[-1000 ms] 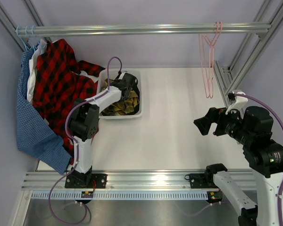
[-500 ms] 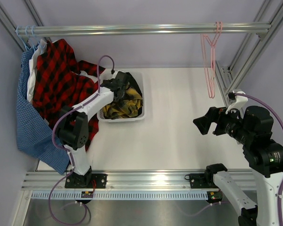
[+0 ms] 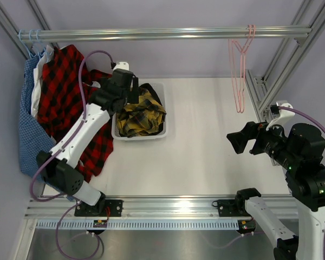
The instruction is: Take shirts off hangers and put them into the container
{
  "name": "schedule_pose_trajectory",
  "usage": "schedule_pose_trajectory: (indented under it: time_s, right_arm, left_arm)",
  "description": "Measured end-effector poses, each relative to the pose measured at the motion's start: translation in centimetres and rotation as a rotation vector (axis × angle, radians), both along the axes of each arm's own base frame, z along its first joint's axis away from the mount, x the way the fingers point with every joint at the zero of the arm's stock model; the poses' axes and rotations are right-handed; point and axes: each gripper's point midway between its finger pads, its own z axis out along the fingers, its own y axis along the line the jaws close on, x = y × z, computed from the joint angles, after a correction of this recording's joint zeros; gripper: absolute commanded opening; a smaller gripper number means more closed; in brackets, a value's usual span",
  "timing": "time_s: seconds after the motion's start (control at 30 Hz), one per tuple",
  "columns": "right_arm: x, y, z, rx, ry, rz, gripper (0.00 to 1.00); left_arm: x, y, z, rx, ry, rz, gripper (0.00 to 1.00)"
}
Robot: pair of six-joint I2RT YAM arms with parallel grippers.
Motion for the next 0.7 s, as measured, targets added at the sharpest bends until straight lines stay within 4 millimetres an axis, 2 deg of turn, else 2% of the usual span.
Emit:
schedule_pose_trajectory:
  time_s: [0.23,0.37,0.47,0.57,0.7]
  right_arm:
    - [-0.1,-1.1,1.3,-0.027,-0.038,-0.048,1.0]
    - [-0.3,-1.8,2.0,-0.038,-0.062,-0.089,0.99]
    - [-0.4,-2.4,2.3,-0.043,-0.079,-0.117,0.99]
    - [-0.7,-2.8,2.9,-0.045,-0.102,-0.14,0.99]
    - [-1.1,-3.4,3.6,-0.042,-0.133,-0.171,0.99]
  left_arm:
    - [-3.2,0.5,6.2,-0.106,-0.131,-0.051,0.99]
    - [-5.9,1.1,9.7,-0.164,-0.219,-0.088,0.99]
    - [-9.0,2.5,13.0,-0.211,-0.318,-0.099,0.99]
    - [-11.9,3.9,15.1,-0.247,-0.393,-0.105,0.99]
    - [-16.0,5.7,16.1,-0.285,-0.459,-0.109,0.99]
